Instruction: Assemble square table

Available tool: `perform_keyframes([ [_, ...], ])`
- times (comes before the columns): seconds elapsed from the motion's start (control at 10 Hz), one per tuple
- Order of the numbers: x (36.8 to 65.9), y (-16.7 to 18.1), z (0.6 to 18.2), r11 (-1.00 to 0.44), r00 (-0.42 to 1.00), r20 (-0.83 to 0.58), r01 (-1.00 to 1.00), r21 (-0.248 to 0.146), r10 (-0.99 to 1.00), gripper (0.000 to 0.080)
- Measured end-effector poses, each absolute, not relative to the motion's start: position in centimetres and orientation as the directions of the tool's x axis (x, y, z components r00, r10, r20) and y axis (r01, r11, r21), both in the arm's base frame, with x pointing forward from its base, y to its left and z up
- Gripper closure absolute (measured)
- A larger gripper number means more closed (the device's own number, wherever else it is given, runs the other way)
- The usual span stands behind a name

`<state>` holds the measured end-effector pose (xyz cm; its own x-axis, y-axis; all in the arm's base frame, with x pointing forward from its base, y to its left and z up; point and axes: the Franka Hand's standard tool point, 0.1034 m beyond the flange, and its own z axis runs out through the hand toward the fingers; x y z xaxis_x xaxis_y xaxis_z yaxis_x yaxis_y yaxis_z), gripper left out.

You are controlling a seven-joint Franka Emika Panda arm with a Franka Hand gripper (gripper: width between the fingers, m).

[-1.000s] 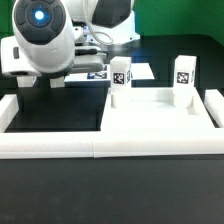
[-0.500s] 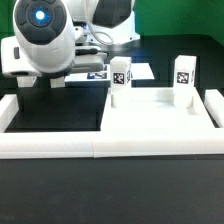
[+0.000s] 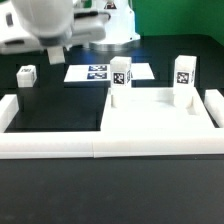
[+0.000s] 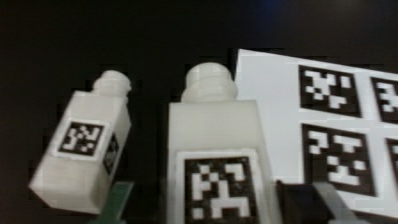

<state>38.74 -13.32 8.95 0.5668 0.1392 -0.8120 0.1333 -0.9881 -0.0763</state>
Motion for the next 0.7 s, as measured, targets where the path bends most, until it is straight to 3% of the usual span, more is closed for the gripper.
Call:
perform_keyframes([
  [0.2,39.6,-13.6,8.2,-0.985,0.648,-0.745,0.157,-0.071,0.157,0.0509],
  [0.4,40.5,-13.5,8.7,-0.982,0.733,-0.658,0.179,-0.059,0.173,0.0509],
  [0.7,48.5,-11.8,13.6,-0.980,0.853,-0.485,0.198,-0.038,0.191,0.0509],
])
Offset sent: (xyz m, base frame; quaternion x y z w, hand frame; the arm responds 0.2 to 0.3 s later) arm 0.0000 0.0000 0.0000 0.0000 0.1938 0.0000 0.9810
